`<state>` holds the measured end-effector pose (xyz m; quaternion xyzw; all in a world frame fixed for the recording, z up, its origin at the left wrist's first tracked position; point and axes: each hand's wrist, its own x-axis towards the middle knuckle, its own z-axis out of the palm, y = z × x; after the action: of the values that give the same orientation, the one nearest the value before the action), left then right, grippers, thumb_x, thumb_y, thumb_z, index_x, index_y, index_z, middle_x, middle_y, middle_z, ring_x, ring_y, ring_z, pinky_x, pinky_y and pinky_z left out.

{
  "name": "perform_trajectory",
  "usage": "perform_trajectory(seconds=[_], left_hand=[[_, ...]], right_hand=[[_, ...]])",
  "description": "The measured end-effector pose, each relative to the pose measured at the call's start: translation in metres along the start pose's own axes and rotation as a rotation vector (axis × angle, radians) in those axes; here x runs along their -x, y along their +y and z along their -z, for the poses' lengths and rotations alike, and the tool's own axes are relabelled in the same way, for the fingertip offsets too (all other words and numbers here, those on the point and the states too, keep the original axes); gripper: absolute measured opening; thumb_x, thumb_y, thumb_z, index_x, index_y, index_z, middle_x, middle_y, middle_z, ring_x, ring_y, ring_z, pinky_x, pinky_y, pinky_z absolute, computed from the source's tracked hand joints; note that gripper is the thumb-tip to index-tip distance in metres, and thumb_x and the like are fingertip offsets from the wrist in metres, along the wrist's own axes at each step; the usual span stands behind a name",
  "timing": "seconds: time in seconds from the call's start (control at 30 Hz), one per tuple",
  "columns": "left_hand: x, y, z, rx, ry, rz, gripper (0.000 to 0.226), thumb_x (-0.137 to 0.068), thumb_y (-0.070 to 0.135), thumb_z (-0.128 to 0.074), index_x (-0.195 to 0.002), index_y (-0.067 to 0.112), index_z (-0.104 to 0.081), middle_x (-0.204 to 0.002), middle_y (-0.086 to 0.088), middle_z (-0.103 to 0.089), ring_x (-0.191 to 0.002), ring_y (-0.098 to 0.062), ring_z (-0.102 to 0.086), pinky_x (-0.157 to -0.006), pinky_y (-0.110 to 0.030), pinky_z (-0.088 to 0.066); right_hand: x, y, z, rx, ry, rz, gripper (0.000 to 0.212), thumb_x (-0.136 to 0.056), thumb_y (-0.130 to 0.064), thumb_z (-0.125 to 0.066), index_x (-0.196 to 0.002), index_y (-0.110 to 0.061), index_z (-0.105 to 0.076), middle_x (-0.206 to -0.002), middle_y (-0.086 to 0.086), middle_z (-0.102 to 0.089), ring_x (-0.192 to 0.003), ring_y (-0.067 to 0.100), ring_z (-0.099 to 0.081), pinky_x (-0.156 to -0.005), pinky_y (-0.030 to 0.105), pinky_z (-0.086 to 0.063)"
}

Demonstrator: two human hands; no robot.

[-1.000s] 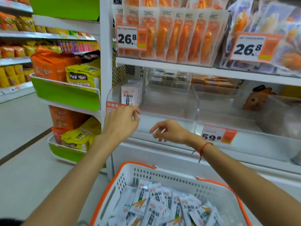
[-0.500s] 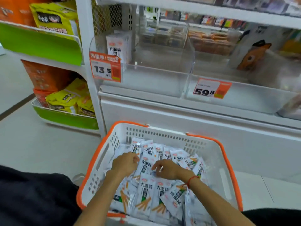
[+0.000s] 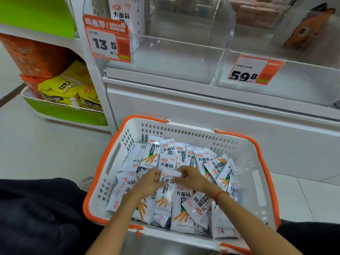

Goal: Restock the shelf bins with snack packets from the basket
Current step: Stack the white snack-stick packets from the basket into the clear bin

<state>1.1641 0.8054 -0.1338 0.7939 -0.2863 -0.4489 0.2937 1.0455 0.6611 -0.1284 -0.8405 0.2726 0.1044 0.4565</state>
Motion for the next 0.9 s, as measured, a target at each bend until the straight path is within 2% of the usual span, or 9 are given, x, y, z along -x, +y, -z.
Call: perform_trajectory(seconds=[0.1,0.17,0.27,0.33,0.4,0.47,0.57,0.73,0.9], left_hand=[[-0.008,0.013,0.008,0.201,0.221,-0.064,0.042,-0.089,0.020,-0.063,-0.128,0.012,-0.052,-0.121,-0.002,-0.061,-0.102,-0.015,-0.058,-0.095,-0.035,-0.046],[-0.015,0.018,0.011,0.276,0.319,-0.042,0.041,-0.093,0.018,-0.059,-0.131,0.007,-0.052,-0.125,-0.005,-0.059,-0.111,-0.019,-0.056,-0.097,-0.033,-0.041],[-0.022,0.013,0.004,0.189,0.367,0.014,0.033,-0.087,0.012,-0.065,-0.120,0.008,-0.061,-0.118,-0.009,-0.065,-0.102,-0.022,-0.061,-0.086,-0.031,-0.047],[-0.024,0.010,-0.004,0.075,0.399,0.027,0.034,-0.083,0.011,-0.068,-0.116,0.014,-0.063,-0.112,-0.005,-0.067,-0.095,-0.021,-0.062,-0.077,-0.028,-0.046],[-0.026,0.013,-0.010,-0.081,0.423,0.035,0.039,-0.082,0.016,-0.067,-0.120,0.016,-0.059,-0.113,-0.003,-0.066,-0.100,-0.024,-0.062,-0.078,-0.032,-0.049],[-0.028,0.018,-0.014,-0.211,0.413,0.078,0.048,-0.083,0.023,-0.068,-0.127,0.014,-0.052,-0.118,-0.006,-0.063,-0.106,-0.026,-0.060,-0.083,-0.035,-0.050],[-0.026,0.027,-0.016,-0.337,0.353,0.152,0.041,-0.088,0.024,-0.065,-0.121,0.005,-0.049,-0.115,-0.010,-0.060,-0.105,-0.026,-0.059,-0.072,-0.031,-0.045],[-0.024,0.033,-0.021,-0.465,0.257,0.147,0.038,-0.087,0.035,-0.065,-0.107,0.004,-0.057,-0.109,-0.009,-0.063,-0.103,-0.027,-0.060,-0.073,-0.032,-0.047],[-0.025,0.021,-0.025,-0.347,0.255,0.121,0.049,-0.084,0.043,-0.064,-0.120,0.013,-0.050,-0.125,-0.007,-0.049,-0.122,-0.029,-0.040,-0.094,-0.036,-0.039]], right_hand=[[-0.007,-0.013,0.012,-0.323,0.201,-0.043,0.012,-0.089,-0.022,-0.064,-0.082,-0.013,-0.060,-0.085,-0.006,-0.060,-0.077,0.013,-0.059,-0.066,0.017,-0.048],[-0.016,-0.017,0.015,-0.409,0.242,-0.149,0.021,-0.090,-0.014,-0.064,-0.107,-0.004,-0.062,-0.094,0.006,-0.064,-0.079,0.020,-0.060,-0.067,0.026,-0.052],[-0.026,-0.015,0.008,-0.160,0.096,-0.310,0.036,-0.088,-0.009,-0.061,-0.118,0.010,-0.055,-0.105,0.021,-0.061,-0.066,0.017,-0.052,-0.055,0.019,-0.042],[-0.031,-0.014,-0.003,-0.059,0.046,-0.335,0.021,-0.084,-0.007,-0.063,-0.090,0.013,-0.063,-0.086,0.027,-0.059,-0.064,0.020,-0.047,-0.056,0.027,-0.039],[-0.037,-0.012,-0.010,-0.018,0.052,-0.306,0.016,-0.082,-0.006,-0.067,-0.071,-0.005,-0.054,-0.075,0.017,-0.053,-0.074,0.022,-0.050,-0.064,0.031,-0.041],[-0.035,-0.013,-0.007,-0.026,0.023,-0.265,0.016,-0.082,-0.004,-0.066,-0.089,-0.009,-0.053,-0.082,0.008,-0.055,-0.084,0.022,-0.054,-0.075,0.034,-0.048],[-0.021,-0.010,0.009,0.117,-0.099,-0.202,0.044,-0.079,-0.004,-0.071,-0.118,-0.005,-0.051,-0.105,0.010,-0.054,-0.096,0.022,-0.051,-0.091,0.037,-0.048],[0.006,-0.012,0.017,0.616,-0.220,-0.198,0.074,-0.068,-0.041,-0.081,-0.121,-0.008,-0.042,-0.123,0.007,-0.039,-0.113,0.027,-0.046,-0.088,0.039,-0.043],[0.003,-0.006,0.022,0.487,-0.209,-0.261,0.028,-0.074,-0.031,-0.079,-0.080,-0.013,-0.059,-0.076,-0.003,-0.053,-0.066,0.012,-0.050,-0.059,0.024,-0.039]])
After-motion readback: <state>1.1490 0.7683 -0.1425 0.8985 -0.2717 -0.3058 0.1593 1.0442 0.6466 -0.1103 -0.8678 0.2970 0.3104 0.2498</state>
